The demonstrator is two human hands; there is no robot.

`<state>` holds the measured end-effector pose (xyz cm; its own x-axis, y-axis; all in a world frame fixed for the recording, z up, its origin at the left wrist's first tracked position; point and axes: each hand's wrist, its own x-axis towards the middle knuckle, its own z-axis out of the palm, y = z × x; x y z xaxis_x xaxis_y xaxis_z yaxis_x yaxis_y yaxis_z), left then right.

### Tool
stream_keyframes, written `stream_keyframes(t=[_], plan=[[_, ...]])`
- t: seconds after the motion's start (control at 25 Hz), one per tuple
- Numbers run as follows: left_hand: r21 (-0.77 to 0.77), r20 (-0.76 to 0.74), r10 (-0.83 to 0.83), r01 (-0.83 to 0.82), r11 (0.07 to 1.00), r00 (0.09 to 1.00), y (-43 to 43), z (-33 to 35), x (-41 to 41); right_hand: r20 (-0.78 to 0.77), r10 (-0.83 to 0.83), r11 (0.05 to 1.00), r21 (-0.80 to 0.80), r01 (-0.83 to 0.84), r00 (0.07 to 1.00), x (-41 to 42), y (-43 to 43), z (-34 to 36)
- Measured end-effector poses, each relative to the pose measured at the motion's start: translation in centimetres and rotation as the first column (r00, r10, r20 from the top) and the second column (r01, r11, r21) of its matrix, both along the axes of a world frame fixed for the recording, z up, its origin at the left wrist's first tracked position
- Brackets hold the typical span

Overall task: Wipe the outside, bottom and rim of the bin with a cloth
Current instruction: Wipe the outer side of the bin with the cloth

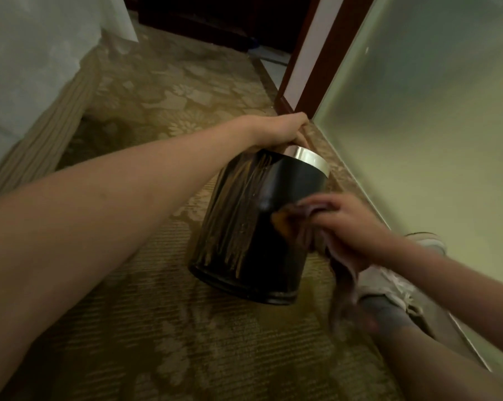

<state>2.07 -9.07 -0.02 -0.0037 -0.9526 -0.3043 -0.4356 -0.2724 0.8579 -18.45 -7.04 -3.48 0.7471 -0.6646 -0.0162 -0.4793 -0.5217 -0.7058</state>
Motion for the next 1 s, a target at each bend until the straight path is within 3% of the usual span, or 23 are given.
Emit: stream_keyframes(t=[0.08, 0.12, 0.24, 0.32, 0.4, 0.48, 0.52, 0.6, 0.64, 0.68, 0.72, 0.76, 0.8, 0.88, 1.0], plan=[[-0.042, -0.031, -0.006, 0.005, 0.999, 1.000, -0.2, 0.2, -0.7, 0.020, -0.060, 0.910, -0.410, 0.063, 0.998, 0.6, -1.7, 1.0], [-0.060, -0.021, -0.008, 0.006, 0.998, 1.000, -0.3, 0.1, -0.9, -0.036, -0.053, 0.844, -0.536, 0.025, 0.998, 1.0, -1.7, 0.8], [-0.049, 0.002, -0.055, 0.055, 0.997, 0.999, 0.1, -0.5, -0.7, -0.222, 0.005, 0.711, -0.685, -0.159, 0.975, 0.7, 0.9, -3.0], [-0.063, 0.009, -0.040, 0.040, 0.997, 0.999, 0.0, -0.7, -0.2, -0.301, 0.139, 0.644, -0.696, -0.317, 0.943, -0.3, 3.9, -5.9], [-0.057, 0.005, -0.036, 0.036, 0.998, 0.999, 0.0, -0.5, -0.2, -0.409, 0.245, 0.617, -0.633, -0.467, 0.879, -1.7, 6.2, -7.9], [-0.045, 0.027, -0.077, 0.078, 0.996, 0.997, 0.0, -0.5, -0.6, -0.464, 0.279, 0.688, -0.514, -0.512, 0.841, -2.3, 6.5, -8.4], [-0.038, 0.049, -0.098, 0.100, 0.994, 0.994, 0.2, -0.4, -0.9, -0.445, 0.318, 0.768, -0.397, -0.503, 0.837, -2.3, 6.1, -7.7], [-0.079, 0.126, -0.090, 0.100, 0.992, 0.988, 0.1, -0.3, -1.4, -0.267, 0.413, 0.908, 0.040, -0.418, 0.871, -2.1, 4.8, -5.3], [-0.132, 0.170, -0.066, 0.089, 0.987, 0.983, -0.2, -0.4, -1.3, -0.140, 0.368, 0.921, 0.193, -0.339, 0.919, -2.0, 3.9, -3.9], [-0.188, 0.212, -0.048, 0.089, 0.978, 0.976, -0.3, -0.3, -1.1, -0.048, 0.266, 0.943, 0.223, -0.249, 0.963, -1.8, 2.8, -2.5], [-0.224, 0.242, -0.047, 0.103, 0.969, 0.969, -0.4, -0.3, -0.8, 0.026, 0.148, 0.977, 0.151, -0.150, 0.989, -1.5, 1.6, -1.1], [-0.237, 0.248, -0.064, 0.125, 0.963, 0.967, -0.5, -0.3, -0.3, 0.089, 0.041, 0.999, -0.035, -0.038, 0.995, -1.2, 0.3, 0.1], [-0.223, 0.229, -0.087, 0.140, 0.965, 0.970, -0.6, -0.2, 0.1, 0.119, -0.043, 0.962, -0.263, 0.073, 0.992, -0.8, -0.8, 1.2], [-0.159, 0.225, -0.129, 0.167, 0.973, 0.966, -0.5, 0.3, 0.3, 0.075, -0.132, 0.796, -0.586, 0.151, 0.988, 0.2, -2.4, 2.6], [0.012, 0.179, -0.146, 0.146, 0.989, 0.973, -0.5, 0.6, 0.3, -0.065, -0.166, 0.606, -0.794, 0.049, 0.984, 1.2, -3.1, 2.7]])
